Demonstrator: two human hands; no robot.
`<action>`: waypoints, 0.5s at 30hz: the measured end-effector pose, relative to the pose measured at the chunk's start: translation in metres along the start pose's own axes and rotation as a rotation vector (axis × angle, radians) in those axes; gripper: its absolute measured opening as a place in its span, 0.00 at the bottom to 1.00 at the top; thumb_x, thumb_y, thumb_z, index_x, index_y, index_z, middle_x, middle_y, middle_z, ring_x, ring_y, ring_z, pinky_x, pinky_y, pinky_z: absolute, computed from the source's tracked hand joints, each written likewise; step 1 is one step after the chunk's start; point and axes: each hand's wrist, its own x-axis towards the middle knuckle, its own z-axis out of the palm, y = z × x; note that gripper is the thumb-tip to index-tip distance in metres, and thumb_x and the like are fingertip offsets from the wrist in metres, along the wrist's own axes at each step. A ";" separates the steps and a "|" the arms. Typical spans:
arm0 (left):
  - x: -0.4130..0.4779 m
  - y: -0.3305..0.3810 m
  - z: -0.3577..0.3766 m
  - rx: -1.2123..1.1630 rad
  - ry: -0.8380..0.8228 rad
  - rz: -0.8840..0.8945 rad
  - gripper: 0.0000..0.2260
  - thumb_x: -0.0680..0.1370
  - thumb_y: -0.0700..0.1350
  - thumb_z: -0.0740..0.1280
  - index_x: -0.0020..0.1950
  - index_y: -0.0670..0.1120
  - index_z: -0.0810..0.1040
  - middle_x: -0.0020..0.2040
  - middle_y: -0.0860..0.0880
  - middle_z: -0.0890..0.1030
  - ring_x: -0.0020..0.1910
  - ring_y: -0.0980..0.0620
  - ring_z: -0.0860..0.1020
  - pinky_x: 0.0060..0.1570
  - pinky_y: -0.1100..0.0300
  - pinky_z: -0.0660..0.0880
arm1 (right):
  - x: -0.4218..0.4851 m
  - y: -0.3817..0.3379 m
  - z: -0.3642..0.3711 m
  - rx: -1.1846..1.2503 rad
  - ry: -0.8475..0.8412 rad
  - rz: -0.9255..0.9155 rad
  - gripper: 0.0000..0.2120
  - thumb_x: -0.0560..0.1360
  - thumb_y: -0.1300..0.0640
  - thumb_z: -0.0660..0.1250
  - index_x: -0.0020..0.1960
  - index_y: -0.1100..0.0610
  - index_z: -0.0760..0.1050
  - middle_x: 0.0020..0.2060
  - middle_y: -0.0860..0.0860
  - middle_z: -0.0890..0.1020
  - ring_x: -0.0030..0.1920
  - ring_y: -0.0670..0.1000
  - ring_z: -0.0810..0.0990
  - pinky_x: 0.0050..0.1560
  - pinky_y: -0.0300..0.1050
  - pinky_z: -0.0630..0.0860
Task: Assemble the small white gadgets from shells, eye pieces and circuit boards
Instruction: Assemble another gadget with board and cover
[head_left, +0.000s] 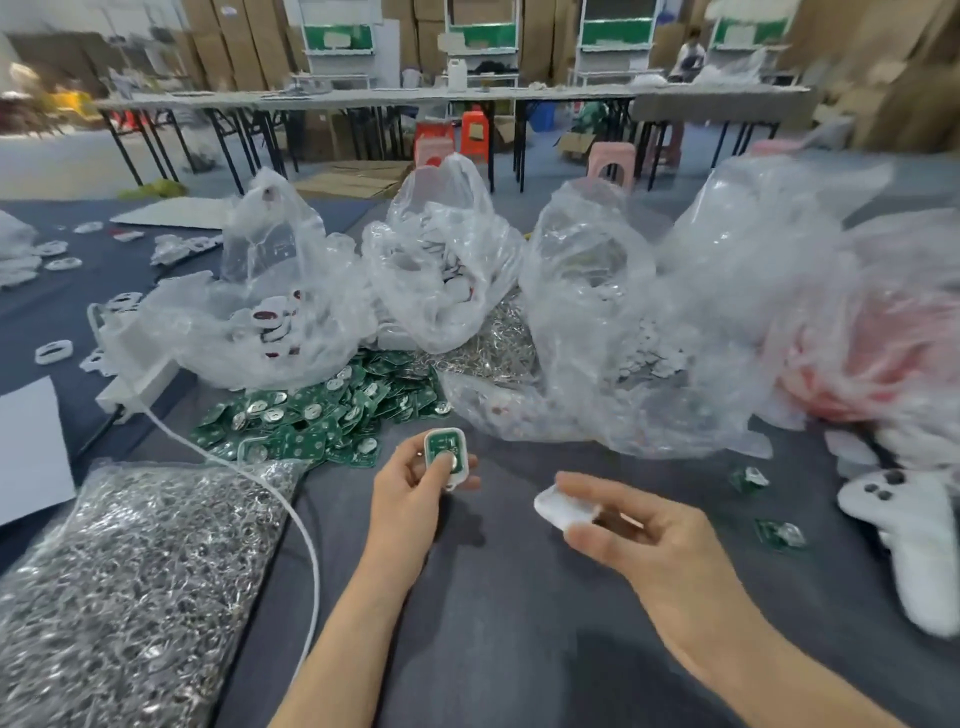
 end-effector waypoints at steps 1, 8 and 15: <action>-0.002 0.001 0.001 -0.009 0.009 -0.007 0.08 0.79 0.34 0.61 0.53 0.45 0.77 0.41 0.46 0.85 0.37 0.47 0.84 0.48 0.54 0.77 | -0.010 0.008 -0.010 0.014 0.067 0.015 0.17 0.59 0.56 0.76 0.47 0.51 0.85 0.44 0.44 0.85 0.44 0.40 0.82 0.43 0.25 0.73; -0.061 -0.004 0.051 -0.281 -0.044 -0.147 0.09 0.79 0.33 0.61 0.52 0.42 0.80 0.41 0.43 0.84 0.38 0.49 0.83 0.37 0.60 0.80 | -0.020 0.027 -0.043 0.024 0.264 0.118 0.15 0.70 0.49 0.67 0.31 0.57 0.81 0.23 0.55 0.74 0.22 0.50 0.70 0.23 0.38 0.67; -0.090 -0.009 0.103 -0.358 -0.086 -0.191 0.11 0.79 0.32 0.60 0.56 0.41 0.79 0.46 0.41 0.83 0.42 0.46 0.83 0.38 0.59 0.79 | 0.001 0.025 -0.060 0.512 0.144 0.132 0.10 0.72 0.63 0.64 0.51 0.67 0.77 0.41 0.61 0.84 0.38 0.55 0.85 0.37 0.38 0.80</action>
